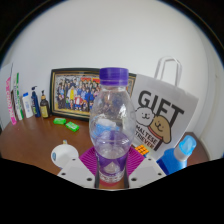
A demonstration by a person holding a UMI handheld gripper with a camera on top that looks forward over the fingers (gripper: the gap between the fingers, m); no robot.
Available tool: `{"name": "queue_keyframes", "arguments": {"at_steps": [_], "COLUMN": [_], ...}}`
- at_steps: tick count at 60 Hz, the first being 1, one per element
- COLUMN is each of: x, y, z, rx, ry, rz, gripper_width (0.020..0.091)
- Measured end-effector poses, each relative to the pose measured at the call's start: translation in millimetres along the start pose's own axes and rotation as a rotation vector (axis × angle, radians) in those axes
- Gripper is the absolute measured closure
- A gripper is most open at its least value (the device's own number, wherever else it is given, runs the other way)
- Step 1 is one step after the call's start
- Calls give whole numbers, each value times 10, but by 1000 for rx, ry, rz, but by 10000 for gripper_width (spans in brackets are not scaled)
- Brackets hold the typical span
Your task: Pour water
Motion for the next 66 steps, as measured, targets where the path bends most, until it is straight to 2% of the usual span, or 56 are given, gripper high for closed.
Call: {"name": "queue_keyframes", "arguments": {"at_steps": [18,33,34,37,49,52,56,60,62,66], "x": [275,450,460,470,517,517,520,515,494,429], "y": [-124,-172,-168,-145,-122,-135,-139,-130,-120,-112], "z": [659,1038,1000,1018,1011,1014,1015,1028,1028,997], "rx": [118,145,150,143,145,132,125,125,127,130], "ry": [57,46,76,87,98,101,99,70,49,30], "rz": [-54,-30,-29,-25,-4,-2,3,12,23,44], "gripper_width": [776,765,767,770,747,725,658,604,530,331]}}
Point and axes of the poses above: the point between the fingertips, and its own axes, seen from behind it with the camera up: y to the right, z down, x forward, the way the camera looks, the point moved 7 cm from there along -x, backward, against the way the camera looks, and after that the axes turned 11 degrees about y, right-handed, at the moved point
